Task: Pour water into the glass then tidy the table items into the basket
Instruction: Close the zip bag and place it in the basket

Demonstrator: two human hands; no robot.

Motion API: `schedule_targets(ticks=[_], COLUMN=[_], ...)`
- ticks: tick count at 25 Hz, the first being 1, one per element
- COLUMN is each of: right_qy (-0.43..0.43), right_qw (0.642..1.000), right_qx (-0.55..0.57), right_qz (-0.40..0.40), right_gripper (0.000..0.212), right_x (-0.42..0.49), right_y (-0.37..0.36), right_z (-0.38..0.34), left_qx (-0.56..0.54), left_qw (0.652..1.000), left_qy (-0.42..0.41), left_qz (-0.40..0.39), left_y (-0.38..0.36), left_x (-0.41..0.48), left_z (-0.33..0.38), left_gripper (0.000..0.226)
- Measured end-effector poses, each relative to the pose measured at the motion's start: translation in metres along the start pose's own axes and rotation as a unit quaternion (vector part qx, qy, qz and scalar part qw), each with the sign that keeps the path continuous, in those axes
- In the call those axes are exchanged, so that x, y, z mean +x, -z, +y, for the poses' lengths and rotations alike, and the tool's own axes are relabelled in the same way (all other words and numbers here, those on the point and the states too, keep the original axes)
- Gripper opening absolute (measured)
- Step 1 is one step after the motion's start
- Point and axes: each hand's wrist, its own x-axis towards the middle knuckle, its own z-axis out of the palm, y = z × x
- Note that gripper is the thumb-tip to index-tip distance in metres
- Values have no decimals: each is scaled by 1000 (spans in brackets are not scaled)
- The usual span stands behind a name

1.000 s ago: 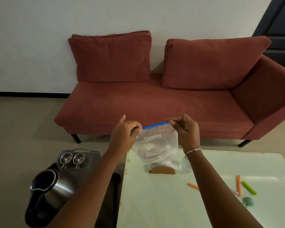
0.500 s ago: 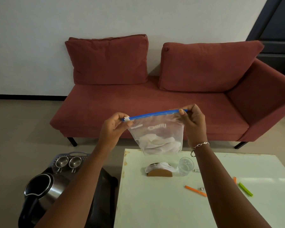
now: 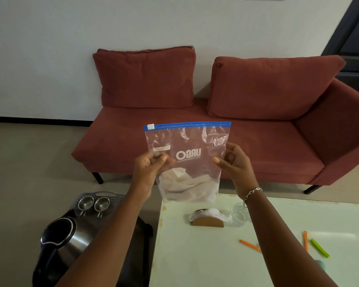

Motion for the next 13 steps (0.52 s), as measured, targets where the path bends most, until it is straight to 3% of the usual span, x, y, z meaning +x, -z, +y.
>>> schedule_targets(ticks=[2, 4, 8, 13], right_qy=[-12, -19, -26, -45], right_qw=[1000, 999, 999, 998], right_qx=[-28, -29, -18, -43], right_qz=[4, 17, 25, 6], right_gripper=[10, 19, 17, 22], right_x=[-1, -1, -1, 0], right_y=[-7, -15, -34, -74], right_z=[5, 7, 10, 16], left_qx=[-5, -4, 36, 129], left_qw=[1000, 1000, 998, 991], left_qy=[8, 9, -6, 13], left_qz=[1, 11, 45, 30], left_y=[7, 18, 42, 88], left_x=[0, 1, 5, 12], left_z=[0, -1, -1, 8], left_gripper=[15, 12, 14, 13])
